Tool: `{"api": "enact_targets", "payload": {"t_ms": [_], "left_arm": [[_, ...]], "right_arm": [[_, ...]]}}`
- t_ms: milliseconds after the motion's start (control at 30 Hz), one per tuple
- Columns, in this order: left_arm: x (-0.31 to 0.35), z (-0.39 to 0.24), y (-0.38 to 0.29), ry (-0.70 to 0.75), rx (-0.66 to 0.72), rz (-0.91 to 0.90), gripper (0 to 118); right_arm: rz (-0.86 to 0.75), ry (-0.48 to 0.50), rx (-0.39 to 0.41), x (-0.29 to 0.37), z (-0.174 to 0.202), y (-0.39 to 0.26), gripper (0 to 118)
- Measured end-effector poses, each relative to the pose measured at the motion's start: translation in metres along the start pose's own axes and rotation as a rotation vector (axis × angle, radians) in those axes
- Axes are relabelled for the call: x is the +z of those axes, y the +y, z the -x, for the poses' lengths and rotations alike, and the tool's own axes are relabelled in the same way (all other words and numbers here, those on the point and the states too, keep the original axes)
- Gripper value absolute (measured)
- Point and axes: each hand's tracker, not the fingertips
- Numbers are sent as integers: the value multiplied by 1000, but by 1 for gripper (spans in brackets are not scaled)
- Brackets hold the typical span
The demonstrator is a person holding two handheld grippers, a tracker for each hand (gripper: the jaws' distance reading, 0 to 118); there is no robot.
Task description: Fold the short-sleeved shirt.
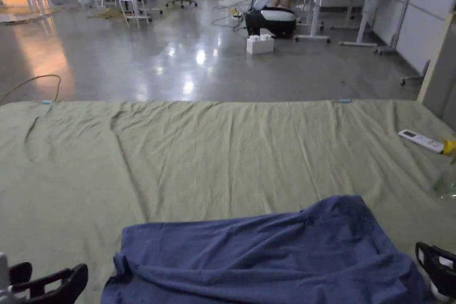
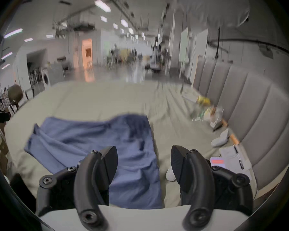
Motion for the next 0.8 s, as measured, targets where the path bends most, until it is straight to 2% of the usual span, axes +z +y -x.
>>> {"api": "enact_targets", "payload": {"t_ms": [67, 100, 233, 267, 300, 367, 400, 433, 467, 500, 533, 567, 633, 700, 800], "left_arm": [[53, -15, 9, 45, -30, -130, 89], [73, -22, 12, 50, -46, -154, 89], [147, -67, 6, 155, -204, -322, 87], [161, -77, 2, 195, -239, -329, 81], [170, -86, 0, 229, -258, -313, 70], [185, -97, -7, 267, -287, -329, 31], [192, -101, -9, 244, -289, -336, 22], [199, -106, -10, 230, -285, -346, 22], [205, -109, -8, 215, -273, -362, 7], [210, -112, -7, 156, -256, -361, 6], [214, -115, -5, 91, -267, -349, 6], [213, -122, -5, 106, -286, -353, 2], [213, -129, -4, 112, -292, -375, 0], [212, -132, -2, 62, -254, -386, 1], [202, -133, -1, 50, -215, -376, 0]], "right_arm": [[-104, 39, -74, 47, 12, 3, 71], [-138, 53, -82, 64, 18, 3, 71], [-243, -16, -38, 128, 54, -7, 71], [-269, -31, -31, 145, 65, -9, 71], [-282, -44, -24, 155, 78, -10, 69], [-385, -52, 32, 185, 98, -10, 57], [-348, -21, -16, 191, 102, -14, 54], [-363, 5, -21, 199, 111, -12, 54], [-357, 3, -27, 202, 116, -12, 37], [-357, 1, -27, 205, 120, -11, 16], [-371, -15, -27, 208, 125, -12, 0], [-422, -12, 5, 212, 126, -7, 0], [-330, 54, -65, 206, 126, -8, 0], [-402, 14, 19, 206, 130, -2, 0], [-367, 20, -11, 203, 127, -2, 0]]}}
